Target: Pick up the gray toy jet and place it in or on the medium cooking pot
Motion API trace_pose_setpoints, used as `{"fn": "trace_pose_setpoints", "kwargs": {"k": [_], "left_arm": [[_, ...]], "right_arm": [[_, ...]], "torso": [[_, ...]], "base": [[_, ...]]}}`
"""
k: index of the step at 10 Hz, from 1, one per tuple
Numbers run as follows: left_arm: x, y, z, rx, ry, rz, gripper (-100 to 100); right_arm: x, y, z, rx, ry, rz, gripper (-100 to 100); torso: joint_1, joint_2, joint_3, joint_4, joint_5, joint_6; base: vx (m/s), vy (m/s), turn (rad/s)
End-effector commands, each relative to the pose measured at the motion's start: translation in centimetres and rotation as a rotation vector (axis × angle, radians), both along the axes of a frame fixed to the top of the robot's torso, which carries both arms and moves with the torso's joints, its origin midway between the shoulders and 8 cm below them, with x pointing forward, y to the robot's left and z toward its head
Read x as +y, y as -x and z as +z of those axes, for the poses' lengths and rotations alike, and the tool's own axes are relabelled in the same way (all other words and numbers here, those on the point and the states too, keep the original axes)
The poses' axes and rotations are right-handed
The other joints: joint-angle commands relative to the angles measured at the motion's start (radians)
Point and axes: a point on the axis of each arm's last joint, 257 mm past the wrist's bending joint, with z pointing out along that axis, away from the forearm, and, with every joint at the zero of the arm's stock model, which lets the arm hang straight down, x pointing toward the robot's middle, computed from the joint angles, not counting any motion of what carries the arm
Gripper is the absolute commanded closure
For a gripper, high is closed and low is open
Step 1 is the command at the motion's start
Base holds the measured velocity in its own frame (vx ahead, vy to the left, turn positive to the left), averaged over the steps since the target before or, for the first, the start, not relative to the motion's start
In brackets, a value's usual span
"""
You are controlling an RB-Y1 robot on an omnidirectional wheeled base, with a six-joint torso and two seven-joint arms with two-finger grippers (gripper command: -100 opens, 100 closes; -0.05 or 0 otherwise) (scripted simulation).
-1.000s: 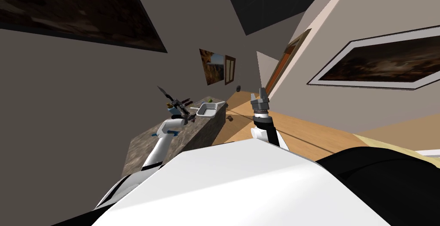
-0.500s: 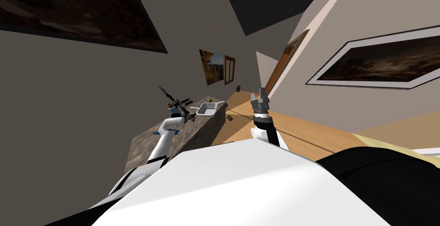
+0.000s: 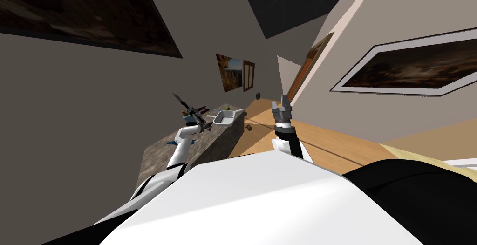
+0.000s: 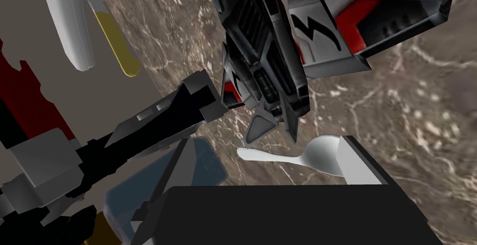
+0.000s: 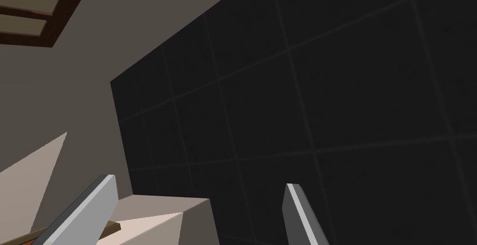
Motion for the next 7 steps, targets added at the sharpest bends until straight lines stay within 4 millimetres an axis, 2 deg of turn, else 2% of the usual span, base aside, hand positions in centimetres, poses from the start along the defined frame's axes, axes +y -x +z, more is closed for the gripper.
{"fn": "trace_pose_setpoints", "kwargs": {"k": [1,2,3,5,6,7], "left_arm": [[0.1,-0.3,-0.2,0.004,0.000,-0.001,-100],[0.0,-1.2,0.0,-0.004,0.000,-0.008,-100],[0.1,-0.9,-0.5,0.007,0.003,-0.005,-100],[-0.5,-2.6,-0.1,-0.008,0.004,-0.022,-100],[-0.4,-2.1,-1.1,0.014,0.011,-0.016,-100],[-0.3,-2.3,-0.7,0.005,0.008,-0.017,-100]], "right_arm": [[0.0,0.0,0.0,0.000,0.000,0.000,0],[0.0,0.0,0.0,0.000,0.000,0.000,0],[0.0,0.0,0.0,0.000,0.000,0.000,0],[0.0,0.0,0.0,0.000,0.000,0.000,0],[0.0,0.0,0.0,0.000,0.000,0.000,0],[0.0,0.0,0.0,0.000,0.000,0.000,0]], "torso": [[0.000,0.000,0.000,0.000,0.000,0.000],[0.000,0.000,0.000,0.000,0.000,0.000],[0.000,0.000,0.000,0.000,0.000,0.000],[0.000,0.000,0.000,0.000,0.000,0.000],[-0.001,0.001,0.000,0.000,0.000,0.000],[-0.001,0.000,0.000,0.000,0.000,0.000]], "base": [[-0.026,-0.005,-0.003],[-0.029,-0.007,0.000],[-0.024,-0.006,-0.005],[-0.037,-0.008,-0.001],[-0.035,-0.012,-0.006],[-0.010,-0.005,-0.002]]}}
